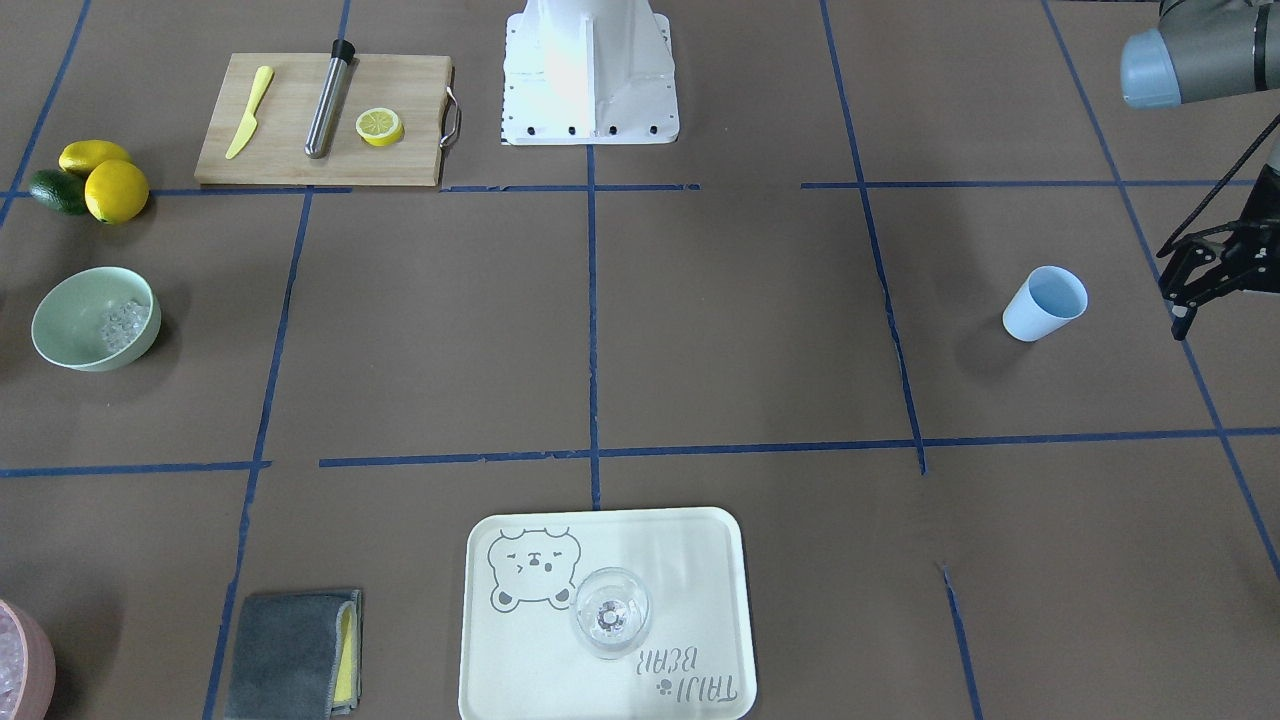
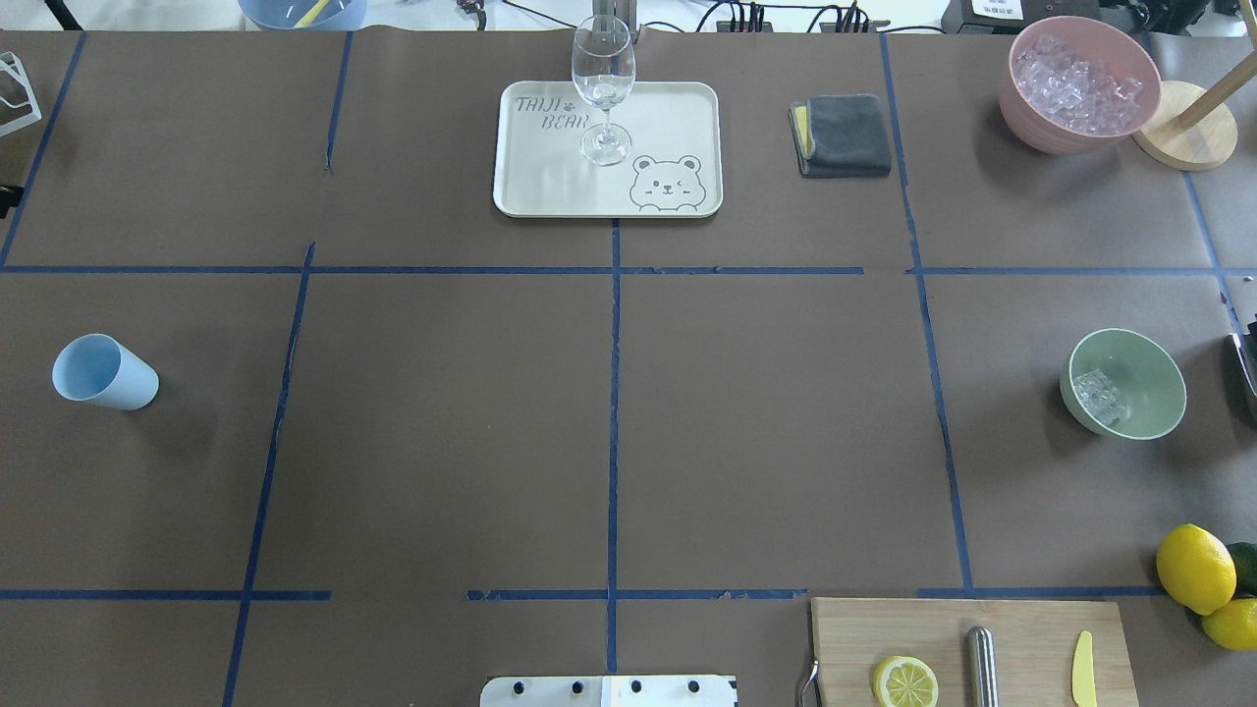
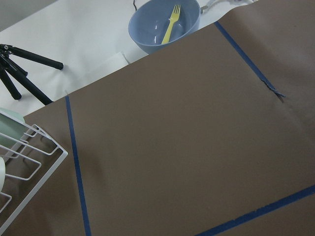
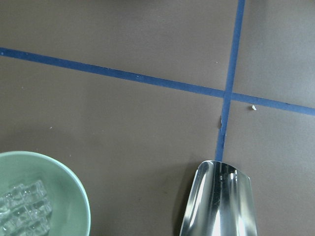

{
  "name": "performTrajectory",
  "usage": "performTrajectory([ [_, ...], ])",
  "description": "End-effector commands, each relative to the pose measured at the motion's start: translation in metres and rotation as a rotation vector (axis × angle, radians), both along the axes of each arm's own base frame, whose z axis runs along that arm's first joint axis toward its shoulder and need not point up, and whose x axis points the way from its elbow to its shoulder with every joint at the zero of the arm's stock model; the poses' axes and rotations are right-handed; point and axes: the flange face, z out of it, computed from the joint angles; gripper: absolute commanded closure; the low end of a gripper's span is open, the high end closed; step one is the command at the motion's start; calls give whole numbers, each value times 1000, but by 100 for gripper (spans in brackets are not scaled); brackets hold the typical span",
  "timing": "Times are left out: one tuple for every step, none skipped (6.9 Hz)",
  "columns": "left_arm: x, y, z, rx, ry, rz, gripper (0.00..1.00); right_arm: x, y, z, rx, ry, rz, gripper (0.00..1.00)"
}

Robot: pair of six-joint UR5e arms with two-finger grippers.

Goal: Pour ice into bowl

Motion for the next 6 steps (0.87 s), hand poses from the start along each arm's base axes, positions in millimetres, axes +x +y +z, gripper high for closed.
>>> performTrajectory([
  [-54,-20,1,-129,-31,90,0,69,11,15,14,-50,-79,0],
  [-82,-19,31,-186,22,103,0,95,18,20,3,-69,-103,0],
  [-112,-18,77,-231,85,149,0,114,26,23,-27,-124,-81,0],
  [-111,-6,130,-293,155,220,0,116,31,24,-37,-178,-70,0],
  [-110,23,172,-366,177,233,0,117,32,28,-52,-180,-56,0],
  [-111,27,173,-371,176,226,0,120,32,39,-63,-132,-56,0],
])
